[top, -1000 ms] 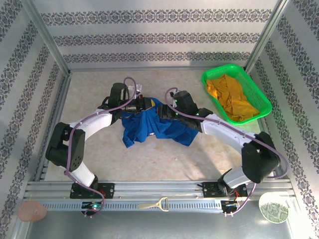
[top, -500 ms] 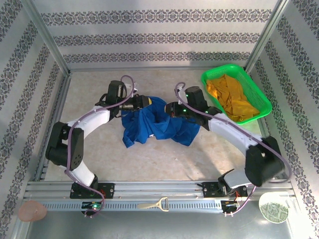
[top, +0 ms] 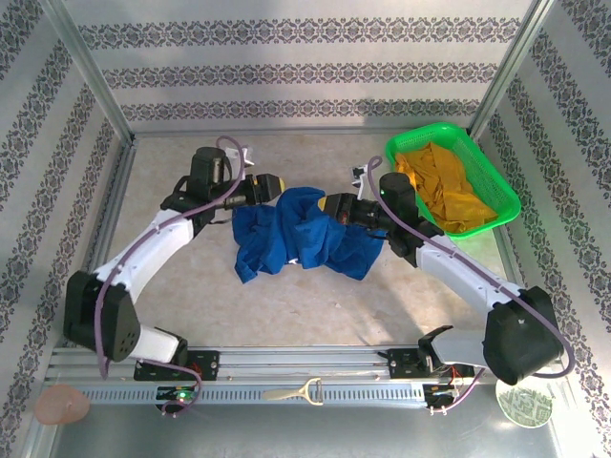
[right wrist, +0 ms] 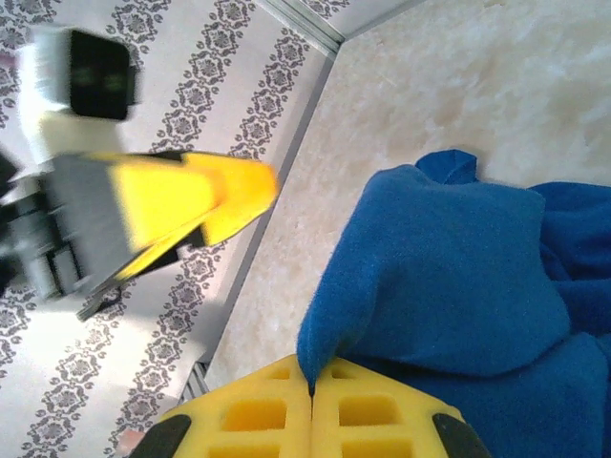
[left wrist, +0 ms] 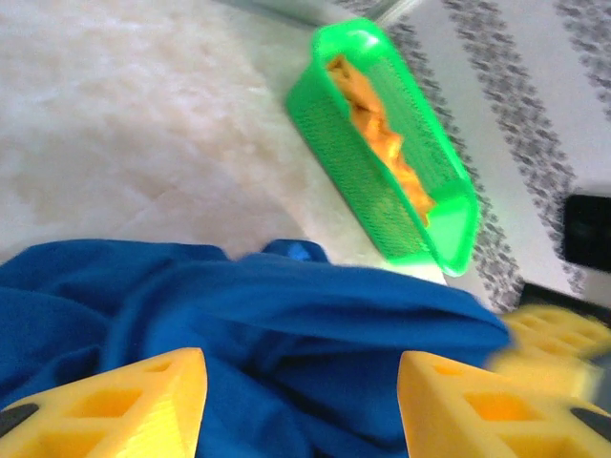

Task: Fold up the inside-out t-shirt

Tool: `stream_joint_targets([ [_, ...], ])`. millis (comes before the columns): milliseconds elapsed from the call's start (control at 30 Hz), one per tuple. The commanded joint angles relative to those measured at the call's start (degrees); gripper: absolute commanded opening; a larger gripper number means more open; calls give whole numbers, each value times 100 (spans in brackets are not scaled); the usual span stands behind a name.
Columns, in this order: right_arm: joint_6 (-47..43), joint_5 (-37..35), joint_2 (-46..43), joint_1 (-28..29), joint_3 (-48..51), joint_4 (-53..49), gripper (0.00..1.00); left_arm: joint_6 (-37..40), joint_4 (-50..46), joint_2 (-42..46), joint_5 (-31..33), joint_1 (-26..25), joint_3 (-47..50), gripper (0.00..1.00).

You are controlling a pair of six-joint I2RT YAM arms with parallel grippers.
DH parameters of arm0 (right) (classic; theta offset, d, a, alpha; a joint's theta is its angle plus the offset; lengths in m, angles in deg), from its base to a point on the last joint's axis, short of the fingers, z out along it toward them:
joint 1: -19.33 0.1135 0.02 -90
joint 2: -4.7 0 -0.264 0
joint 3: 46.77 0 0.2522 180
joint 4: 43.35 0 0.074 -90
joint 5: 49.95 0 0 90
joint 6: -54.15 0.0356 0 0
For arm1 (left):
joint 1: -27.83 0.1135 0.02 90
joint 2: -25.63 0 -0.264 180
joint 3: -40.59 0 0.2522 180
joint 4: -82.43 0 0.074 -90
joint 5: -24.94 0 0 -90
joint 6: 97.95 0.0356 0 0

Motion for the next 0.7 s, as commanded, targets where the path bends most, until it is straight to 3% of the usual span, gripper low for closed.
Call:
stream_joint_targets([
  [0,178,165,-26,-19,43,467,0,404,-554,21,648,-470,140,59],
  [167,209,130,-74,-19,81,449,0,547,-934,-511,1184,-919,-222,62],
  [367,216,112,-97,-10,100,449,0,724,-1270,-1299,1533,-1088,-833,64],
  [500,205,122,-56,37,65,458,0,822,-1227,-1681,1470,-1133,-1146,68],
  [667,239,113,70,96,-23,581,0,936,-1021,-2223,756,-1241,-1476,71],
])
